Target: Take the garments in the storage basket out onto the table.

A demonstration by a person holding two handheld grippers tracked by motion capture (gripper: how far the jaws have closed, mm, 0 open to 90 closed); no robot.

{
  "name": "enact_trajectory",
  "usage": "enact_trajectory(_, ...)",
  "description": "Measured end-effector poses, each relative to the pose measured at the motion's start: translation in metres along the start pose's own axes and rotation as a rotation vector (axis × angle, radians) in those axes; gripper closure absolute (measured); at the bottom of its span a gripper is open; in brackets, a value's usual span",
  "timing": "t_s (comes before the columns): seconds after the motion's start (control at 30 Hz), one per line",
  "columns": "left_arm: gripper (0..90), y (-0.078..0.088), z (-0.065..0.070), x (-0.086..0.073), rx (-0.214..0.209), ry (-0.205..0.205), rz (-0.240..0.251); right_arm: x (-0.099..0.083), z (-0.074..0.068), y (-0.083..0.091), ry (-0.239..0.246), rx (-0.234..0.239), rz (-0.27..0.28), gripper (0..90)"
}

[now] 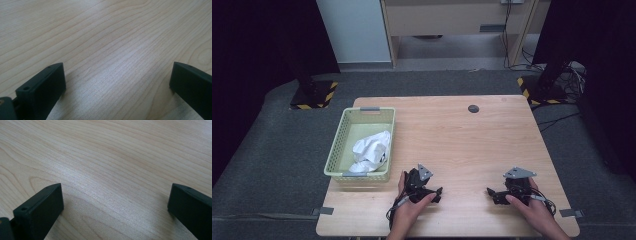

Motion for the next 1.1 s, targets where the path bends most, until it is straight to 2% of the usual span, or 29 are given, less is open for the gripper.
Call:
enact_trajectory(0.47,0.2,-0.0003,0.0004,0.0004,-0.001,0.002,-0.001,0.0002,-0.0004,-0.0003,-0.007,-0.006,0.001,0.6)
enact_trajectory(0.73,3.5,0.0017,0.0002,0.0007,0.005,0.007,-0.006,0.0002,-0.0006,-0.0002,-0.009,-0.008,0.001,0.6)
enact_trajectory(1.1,5.4,0.009,0.0019,0.0032,0.007,-0.014,-0.013,0.0001,-0.0007,-0.0001,-0.008,-0.011,0.002,0.7)
Point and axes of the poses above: each handheld gripper's, and its own axes: y roughly backward along the jaws, x roughly out of its top, z roughly to its right, the point moved 9 cm from there along -y, roughly forward along the jaws, and after that the axes turned 9 degrees about x, right-handed, at the moved point
